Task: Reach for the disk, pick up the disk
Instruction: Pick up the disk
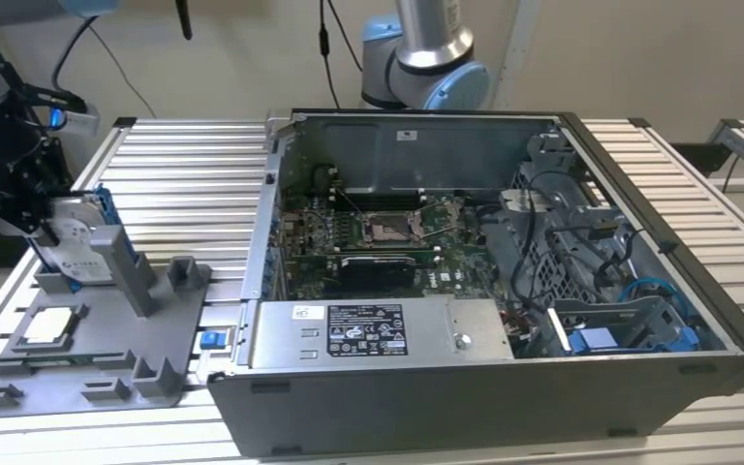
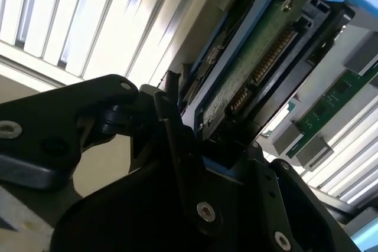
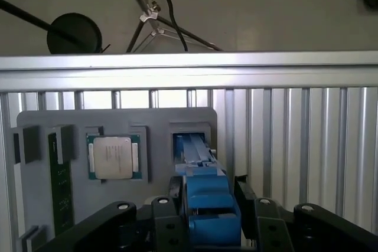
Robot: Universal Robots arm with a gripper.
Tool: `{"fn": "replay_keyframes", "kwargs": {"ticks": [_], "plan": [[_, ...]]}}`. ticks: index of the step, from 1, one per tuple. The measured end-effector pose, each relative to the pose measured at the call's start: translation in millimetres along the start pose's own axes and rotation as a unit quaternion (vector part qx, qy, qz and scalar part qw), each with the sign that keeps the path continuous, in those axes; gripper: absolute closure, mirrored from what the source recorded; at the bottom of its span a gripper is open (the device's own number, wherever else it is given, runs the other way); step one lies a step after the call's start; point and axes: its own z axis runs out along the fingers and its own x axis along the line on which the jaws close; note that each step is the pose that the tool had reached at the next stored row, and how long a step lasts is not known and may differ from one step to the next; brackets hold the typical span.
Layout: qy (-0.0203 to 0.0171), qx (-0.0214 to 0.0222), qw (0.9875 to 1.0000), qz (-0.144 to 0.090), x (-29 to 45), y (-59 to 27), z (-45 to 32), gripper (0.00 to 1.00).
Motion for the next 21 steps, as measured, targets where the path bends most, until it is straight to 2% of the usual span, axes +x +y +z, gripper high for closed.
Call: {"fn": "replay_keyframes", "kwargs": {"ticks": [9, 21], "plan": [[0.0001, -0.0006, 1.0, 0.0, 0.1, 0.1, -5.3, 0.0], [-0.0012, -0.0006, 1.0, -0.002, 0.0, -1.9, -5.4, 0.0]]}}
